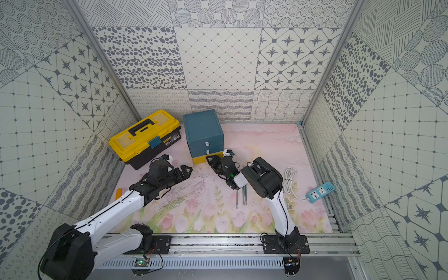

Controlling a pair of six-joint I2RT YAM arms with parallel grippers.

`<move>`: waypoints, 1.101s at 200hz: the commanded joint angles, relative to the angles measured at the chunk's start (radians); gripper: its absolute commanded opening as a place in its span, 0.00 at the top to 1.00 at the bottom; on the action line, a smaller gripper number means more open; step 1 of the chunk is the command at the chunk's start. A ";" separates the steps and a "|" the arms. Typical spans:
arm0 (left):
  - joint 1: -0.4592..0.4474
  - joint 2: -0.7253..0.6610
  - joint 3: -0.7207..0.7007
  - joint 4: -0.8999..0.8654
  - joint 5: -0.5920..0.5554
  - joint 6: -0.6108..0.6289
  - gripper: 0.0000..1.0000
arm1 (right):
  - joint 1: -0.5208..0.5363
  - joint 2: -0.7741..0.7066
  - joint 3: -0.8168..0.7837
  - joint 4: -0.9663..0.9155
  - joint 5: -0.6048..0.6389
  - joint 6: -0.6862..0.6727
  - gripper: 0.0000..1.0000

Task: Please place the pencils in the drawer according to their color
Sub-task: Open the drawer in the storage box.

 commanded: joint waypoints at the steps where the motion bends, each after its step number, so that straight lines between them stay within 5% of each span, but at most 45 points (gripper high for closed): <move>1: 0.004 -0.002 0.002 -0.008 -0.015 0.028 0.01 | -0.001 0.033 0.012 0.076 0.006 -0.008 0.45; 220: 0.004 0.001 0.007 -0.015 -0.008 0.033 0.01 | -0.010 0.100 -0.014 0.295 0.013 -0.036 0.54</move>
